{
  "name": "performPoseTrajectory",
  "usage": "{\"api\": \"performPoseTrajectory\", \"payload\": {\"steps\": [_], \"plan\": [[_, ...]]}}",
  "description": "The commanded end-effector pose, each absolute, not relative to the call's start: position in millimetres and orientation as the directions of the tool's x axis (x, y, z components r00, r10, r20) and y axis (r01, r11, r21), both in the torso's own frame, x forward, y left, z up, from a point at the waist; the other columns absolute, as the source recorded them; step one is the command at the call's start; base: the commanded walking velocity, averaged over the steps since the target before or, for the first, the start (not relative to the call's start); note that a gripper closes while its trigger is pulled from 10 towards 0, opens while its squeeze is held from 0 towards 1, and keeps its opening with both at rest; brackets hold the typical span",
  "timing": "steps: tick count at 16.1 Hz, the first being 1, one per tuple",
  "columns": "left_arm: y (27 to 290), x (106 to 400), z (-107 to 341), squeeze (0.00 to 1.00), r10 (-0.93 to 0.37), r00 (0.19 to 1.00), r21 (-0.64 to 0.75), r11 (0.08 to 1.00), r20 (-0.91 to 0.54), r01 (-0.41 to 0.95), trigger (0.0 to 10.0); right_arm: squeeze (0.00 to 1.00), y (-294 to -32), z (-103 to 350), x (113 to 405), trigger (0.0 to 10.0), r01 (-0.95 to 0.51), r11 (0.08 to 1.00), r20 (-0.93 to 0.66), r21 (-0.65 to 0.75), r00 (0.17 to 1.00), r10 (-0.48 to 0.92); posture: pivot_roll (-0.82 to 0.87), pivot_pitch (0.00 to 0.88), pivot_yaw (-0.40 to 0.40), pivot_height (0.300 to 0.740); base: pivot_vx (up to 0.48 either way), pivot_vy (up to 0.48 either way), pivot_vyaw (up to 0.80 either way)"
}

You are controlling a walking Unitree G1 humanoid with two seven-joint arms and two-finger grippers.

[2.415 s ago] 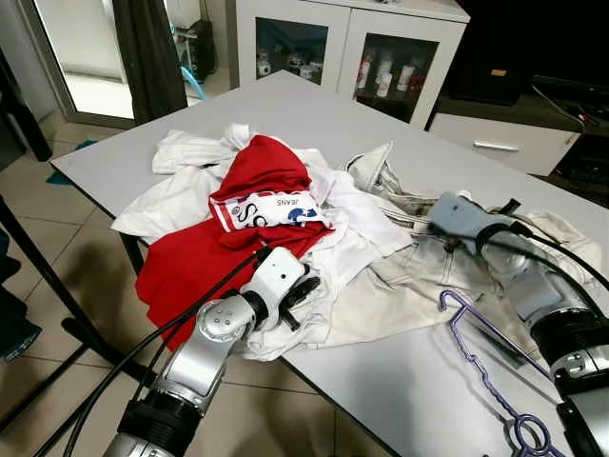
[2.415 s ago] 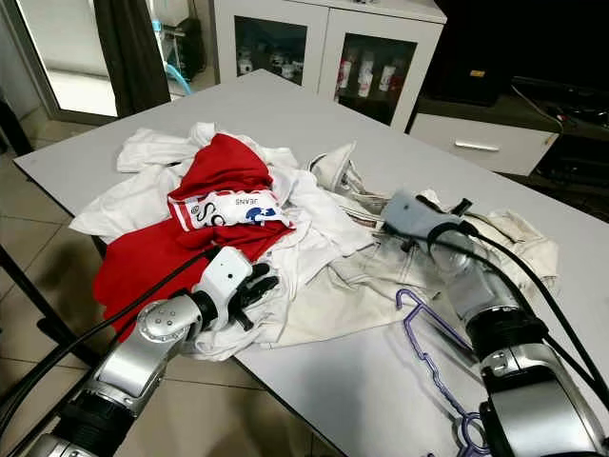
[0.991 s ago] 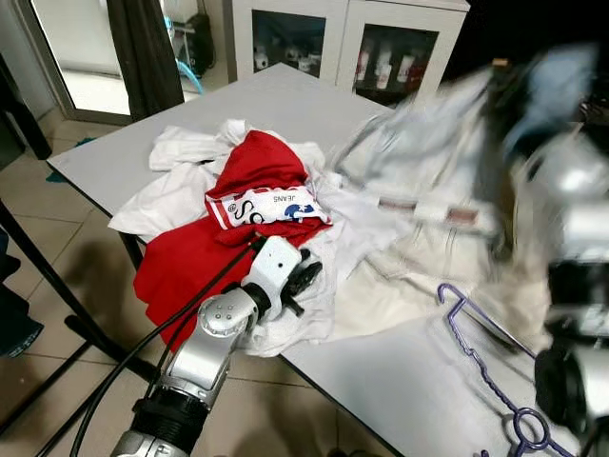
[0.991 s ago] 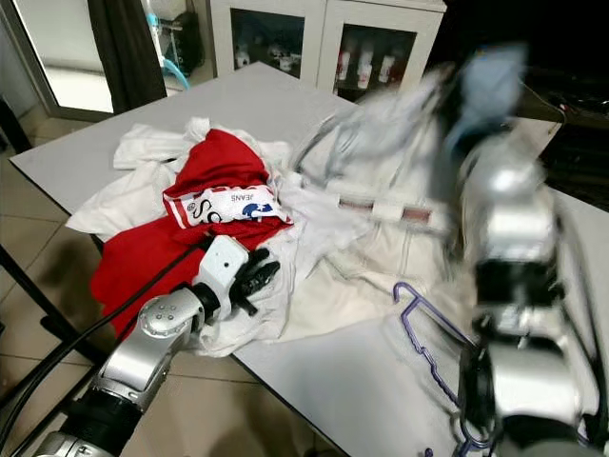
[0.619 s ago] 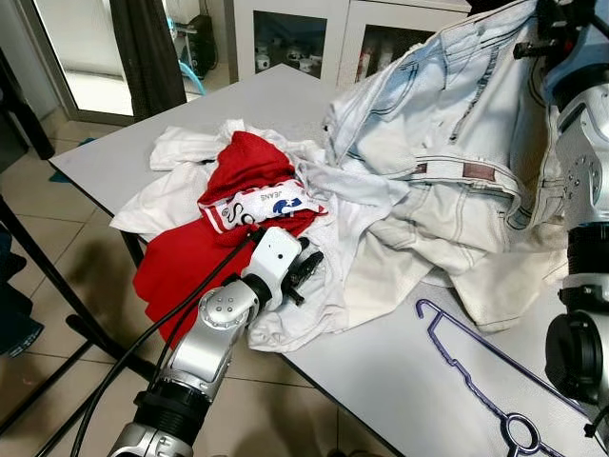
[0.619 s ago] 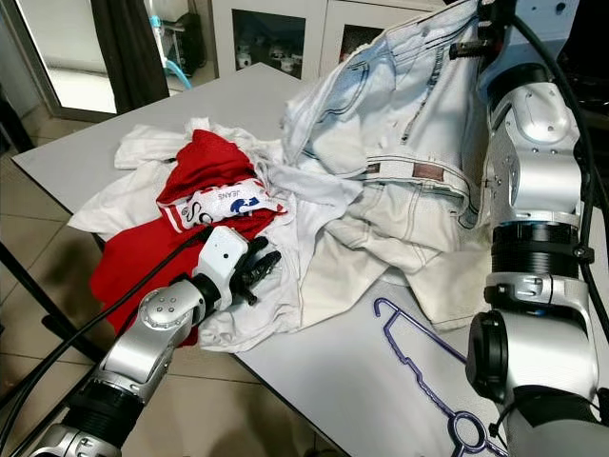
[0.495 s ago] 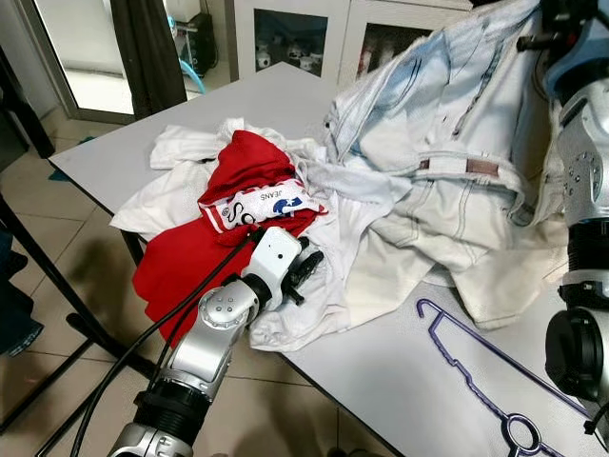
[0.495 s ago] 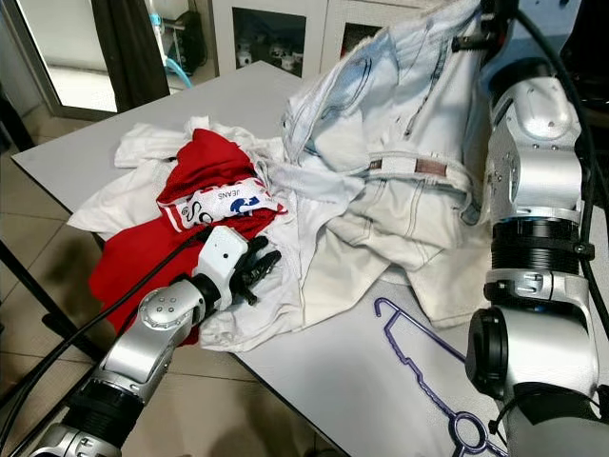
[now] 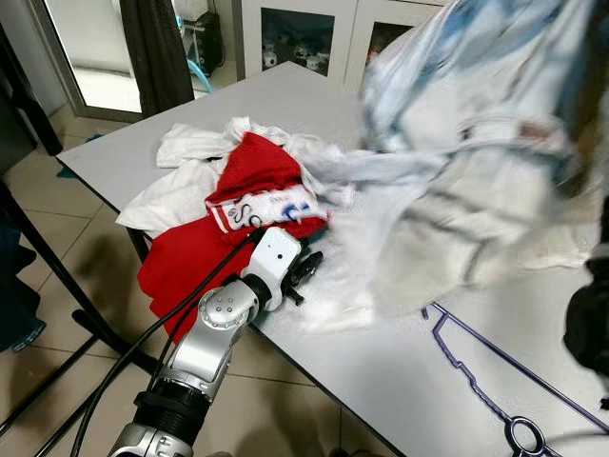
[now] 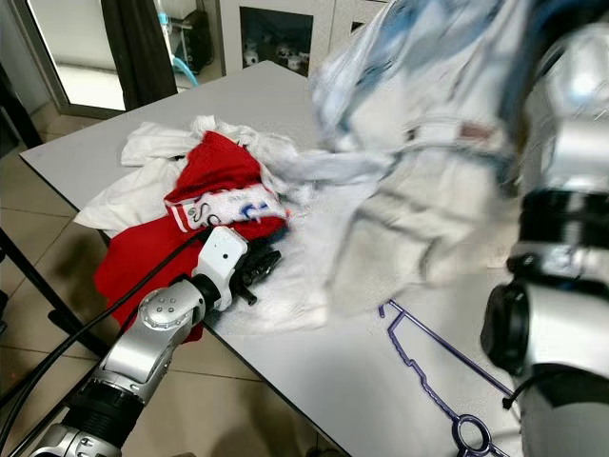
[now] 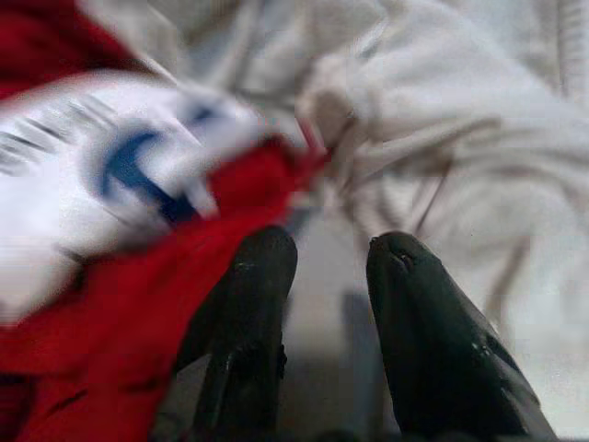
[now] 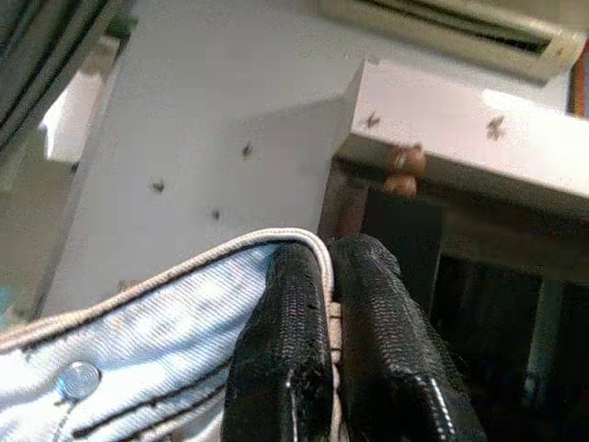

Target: Hang hanger

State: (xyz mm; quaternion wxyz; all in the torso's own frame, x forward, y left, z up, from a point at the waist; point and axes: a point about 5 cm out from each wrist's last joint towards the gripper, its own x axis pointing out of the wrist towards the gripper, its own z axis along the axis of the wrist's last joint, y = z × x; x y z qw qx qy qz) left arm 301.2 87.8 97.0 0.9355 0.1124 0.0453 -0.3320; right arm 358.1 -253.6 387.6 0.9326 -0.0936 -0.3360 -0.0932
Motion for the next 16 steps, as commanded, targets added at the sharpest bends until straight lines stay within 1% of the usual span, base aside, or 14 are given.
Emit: {"api": "performPoseTrajectory", "payload": {"steps": [1,3,4,5,6,7,8,9,10,11,12,14,15,16], "plan": [[86.1,304.2,100.8,0.0,-0.61,0.779,0.19,0.755,-0.146,0.627,10.0,0.0,-259.9,397.8,352.0,0.0,0.246,0.965,0.678,-0.091,0.725,-0.121,-0.03,0.0,-0.052,0.74,0.0,0.0,0.0],[86.2,304.0,101.1,0.0,-0.609,0.781,0.19,0.757,-0.139,0.625,10.0,0.0,-246.4,378.3,360.0,0.0,0.161,0.973,0.608,-0.163,0.794,-0.03,-0.03,0.0,-0.058,0.74,0.0,0.0,0.0],[85.9,303.7,103.4,0.0,-0.607,0.786,0.189,0.763,-0.118,0.618,10.0,0.0,-230.9,346.5,364.1,0.2,0.056,0.973,0.508,-0.224,0.859,0.068,-0.02,0.0,-0.06,0.74,0.0,0.0,0.0],[85.8,303.6,105.0,0.0,-0.606,0.788,0.186,0.766,-0.106,0.615,10.0,0.0,-224.5,331.5,363.0,2.0,0.006,0.971,0.464,-0.238,0.879,0.108,-0.02,0.0,-0.059,0.74,0.0,0.0,0.0],[86.2,303.5,107.1,0.0,-0.605,0.791,0.181,0.771,-0.09,0.61,10.0,0.0,-216.0,313.5,358.0,6.5,-0.064,0.967,0.417,-0.247,0.894,0.166,-0.03,0.0,-0.056,0.74,0.0,0.0,0.0],[87.2,303.7,108.7,0.0,-0.604,0.793,0.177,0.775,-0.078,0.607,10.0,0.0,-205.4,300.6,348.2,9.3,-0.159,0.956,0.388,-0.248,0.888,0.249,-0.03,0.0,-0.053,0.74,0.0,0.0,0.0],[87.2,304.3,110.2,0.0,-0.604,0.794,0.176,0.776,-0.068,0.605,10.0,0.0,-197.7,296.4,340.2,10.0,-0.227,0.941,0.381,-0.252,0.87,0.312,-0.03,0.0,-0.053,0.74,0.0,0.0,0.0],[87.0,304.6,110.9,0.0,-0.604,0.795,0.174,0.777,-0.064,0.604,10.0,0.0,-195.1,295.2,337.2,10.0,-0.25,0.934,0.378,-0.256,0.863,0.334,-0.03,0.0,-0.053,0.74,0.0,0.0,0.0],[86.9,306.0,112.9,0.0,-0.6,0.799,0.175,0.782,-0.052,0.598,10.0,0.0,-188.6,293.5,329.1,10.0,-0.308,0.915,0.373,-0.261,0.842,0.39,-0.05,0.0,-0.047,0.74,0.0,0.0,0.0],[86.6,308.5,117.4,0.0,-0.594,0.804,0.174,0.79,-0.022,0.588,10.0,0.0,-178.9,293.0,314.5,10.0,-0.406,0.876,0.372,-0.261,0.795,0.479,-0.05,0.0,-0.045,0.74,0.0,0.0,0.0],[86.7,310.5,121.2,0.0,-0.589,0.808,0.174,0.796,0.003,0.58,10.0,0.0,-174.0,292.4,302.2,10.0,-0.468,0.844,0.365,-0.263,0.761,0.536,-0.05,0.0,-0.045,0.74,0.0,0.0,0.0],[88.3,313.2,128.0,0.0,-0.587,0.809,0.154,0.804,0.046,0.574,10.0,0.0,-174.0,290.1,285.8,10.0,-0.54,0.795,0.334,-0.275,0.722,0.606,-0.05,0.0,-0.046,0.74,0.0,0.0,0.0],[89.2,313.3,133.1,1.0,-0.597,0.798,0.128,0.801,0.083,0.585,10.0,0.0,-174.4,288.8,277.6,10.0,-0.582,0.762,0.315,-0.282,0.694,0.647,-0.05,0.0,-0.046,0.74,0.0,0.0,0.0],[89.5,313.1,135.1,1.0,-0.603,0.792,0.114,0.797,0.099,0.592,10.0,0.0,-174.4,288.4,274.2,10.0,-0.599,0.749,0.308,-0.284,0.683,0.662,-0.05,0.0,-0.046,0.74,0.0,0.0,0.0]]}}
